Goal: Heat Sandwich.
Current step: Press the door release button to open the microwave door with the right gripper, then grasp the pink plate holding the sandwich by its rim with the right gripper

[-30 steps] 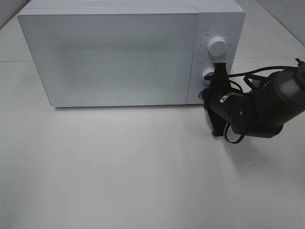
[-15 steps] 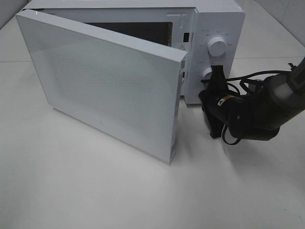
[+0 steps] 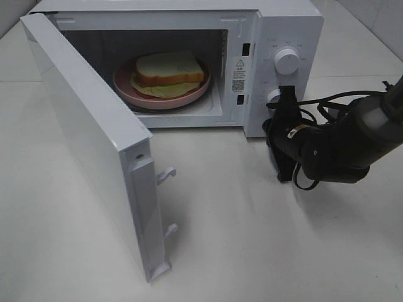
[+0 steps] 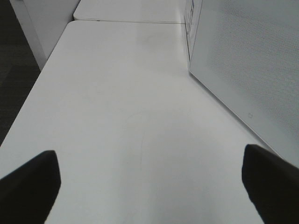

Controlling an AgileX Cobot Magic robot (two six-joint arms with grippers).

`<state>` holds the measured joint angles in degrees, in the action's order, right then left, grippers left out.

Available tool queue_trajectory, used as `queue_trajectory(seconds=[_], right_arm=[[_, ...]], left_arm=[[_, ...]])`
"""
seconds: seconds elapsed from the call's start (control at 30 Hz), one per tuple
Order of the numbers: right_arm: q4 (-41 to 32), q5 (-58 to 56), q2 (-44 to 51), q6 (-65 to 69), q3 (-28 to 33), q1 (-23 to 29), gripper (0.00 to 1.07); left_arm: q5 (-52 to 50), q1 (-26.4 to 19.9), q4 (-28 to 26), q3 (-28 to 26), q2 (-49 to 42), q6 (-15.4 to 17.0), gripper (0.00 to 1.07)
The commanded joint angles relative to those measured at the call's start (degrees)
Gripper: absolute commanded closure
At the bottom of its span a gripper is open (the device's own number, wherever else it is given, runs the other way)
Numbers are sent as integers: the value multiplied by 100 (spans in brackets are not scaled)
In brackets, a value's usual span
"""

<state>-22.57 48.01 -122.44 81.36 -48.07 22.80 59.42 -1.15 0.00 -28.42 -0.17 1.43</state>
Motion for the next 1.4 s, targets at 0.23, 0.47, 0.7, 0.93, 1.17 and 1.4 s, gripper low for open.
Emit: queue_trajectory(seconds=[0.23, 0.47, 0.7, 0.93, 1.17, 1.4], right_arm=[[395, 275, 275, -17, -401, -201, 107], [453, -378, 590, -6, -57, -195, 107], [751, -710, 882, 0, 493, -160, 107], [980, -796, 1255, 0, 957, -120, 107], [1409, -1352, 1960, -11, 1312, -120, 106], [1656, -2687, 2733, -395, 1369, -120, 105]], left_arm=[[-52, -17, -69, 11, -126, 17, 5], [-52, -17, -69, 11, -126, 17, 5], [-52, -17, -69, 11, -126, 17, 5], [-52, -17, -69, 11, -126, 17, 5], [-52, -17, -69, 11, -126, 17, 5], [-52, -17, -69, 11, -126, 17, 5]])
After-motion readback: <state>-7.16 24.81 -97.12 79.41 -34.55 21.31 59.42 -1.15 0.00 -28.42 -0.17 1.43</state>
